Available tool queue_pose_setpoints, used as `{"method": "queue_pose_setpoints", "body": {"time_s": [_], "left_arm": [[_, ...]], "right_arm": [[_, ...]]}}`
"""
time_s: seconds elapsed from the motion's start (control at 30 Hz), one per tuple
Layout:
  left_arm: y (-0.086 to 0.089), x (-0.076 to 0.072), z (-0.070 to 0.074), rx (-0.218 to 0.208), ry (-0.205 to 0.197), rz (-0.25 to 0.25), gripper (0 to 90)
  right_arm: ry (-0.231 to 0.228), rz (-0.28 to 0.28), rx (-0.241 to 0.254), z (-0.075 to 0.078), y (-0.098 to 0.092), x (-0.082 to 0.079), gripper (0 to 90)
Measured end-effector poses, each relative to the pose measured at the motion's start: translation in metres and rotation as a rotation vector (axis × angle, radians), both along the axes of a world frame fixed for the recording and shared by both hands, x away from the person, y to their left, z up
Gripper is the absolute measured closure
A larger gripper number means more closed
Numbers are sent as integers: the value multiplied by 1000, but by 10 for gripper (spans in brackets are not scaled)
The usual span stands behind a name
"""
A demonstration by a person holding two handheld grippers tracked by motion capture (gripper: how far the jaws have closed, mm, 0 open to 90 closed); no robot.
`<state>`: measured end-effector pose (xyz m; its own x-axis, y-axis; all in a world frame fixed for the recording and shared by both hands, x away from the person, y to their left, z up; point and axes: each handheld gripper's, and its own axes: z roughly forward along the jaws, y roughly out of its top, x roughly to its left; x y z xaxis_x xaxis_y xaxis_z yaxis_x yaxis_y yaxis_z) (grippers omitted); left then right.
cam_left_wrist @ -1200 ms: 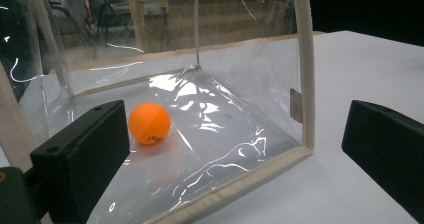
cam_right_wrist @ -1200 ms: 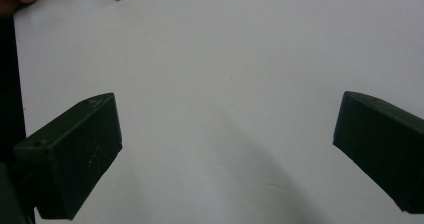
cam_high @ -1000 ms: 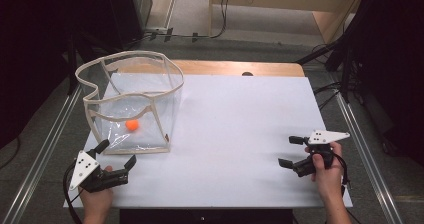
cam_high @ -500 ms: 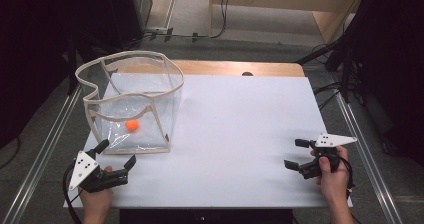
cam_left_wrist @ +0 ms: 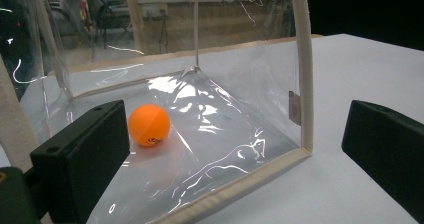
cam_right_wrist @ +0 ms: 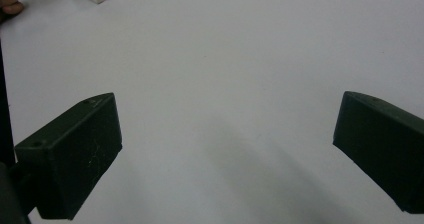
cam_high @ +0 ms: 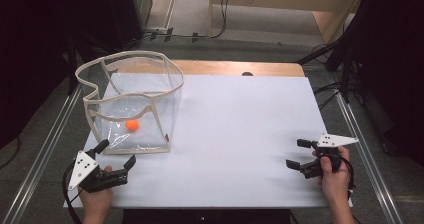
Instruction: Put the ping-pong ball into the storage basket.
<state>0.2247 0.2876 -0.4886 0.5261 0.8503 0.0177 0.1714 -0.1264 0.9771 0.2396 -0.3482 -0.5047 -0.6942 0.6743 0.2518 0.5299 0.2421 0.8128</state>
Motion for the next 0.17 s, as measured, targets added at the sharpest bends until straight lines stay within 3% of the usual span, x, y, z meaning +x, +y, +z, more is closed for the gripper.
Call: {"method": "queue_pose_setpoints", "body": {"time_s": [0.17], "left_arm": [[0,0,0,0,0,1,0]], "right_arm": [[-4,-4,-1,0,-1,0,0]]}}
